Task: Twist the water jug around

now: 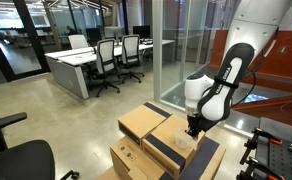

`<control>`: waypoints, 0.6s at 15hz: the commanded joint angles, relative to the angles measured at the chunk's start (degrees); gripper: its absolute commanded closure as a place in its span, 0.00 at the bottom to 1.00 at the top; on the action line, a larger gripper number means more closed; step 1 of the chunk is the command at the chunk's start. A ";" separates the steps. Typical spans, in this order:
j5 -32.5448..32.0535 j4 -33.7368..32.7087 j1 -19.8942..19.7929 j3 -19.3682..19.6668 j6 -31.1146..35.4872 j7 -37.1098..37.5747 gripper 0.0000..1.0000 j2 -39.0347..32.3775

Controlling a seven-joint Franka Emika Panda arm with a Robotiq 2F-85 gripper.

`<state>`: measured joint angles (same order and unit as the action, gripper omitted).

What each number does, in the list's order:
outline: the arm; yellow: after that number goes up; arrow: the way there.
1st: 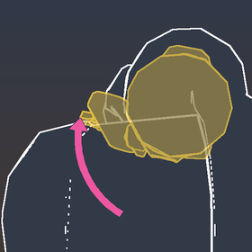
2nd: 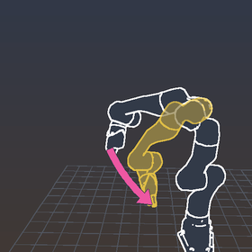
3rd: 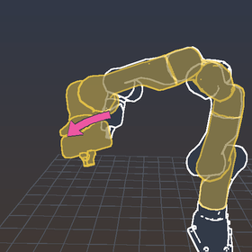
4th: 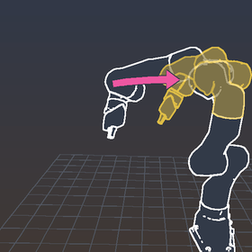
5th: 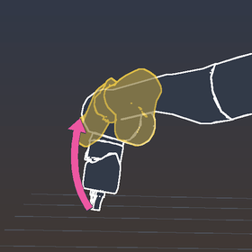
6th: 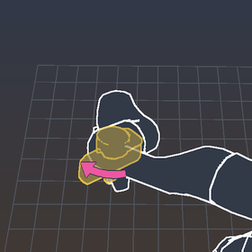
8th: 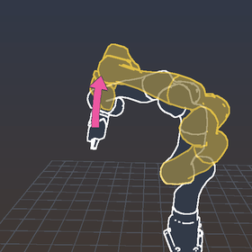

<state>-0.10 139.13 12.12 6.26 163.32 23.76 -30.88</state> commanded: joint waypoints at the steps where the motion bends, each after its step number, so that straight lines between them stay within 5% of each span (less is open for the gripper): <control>1: -0.10 1.51 1.44 0.74 2.04 -0.95 0.94 0.38; 9: -0.56 3.90 3.11 1.43 5.04 -2.07 0.93 0.56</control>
<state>-0.22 141.64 13.56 6.42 166.41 22.79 -30.85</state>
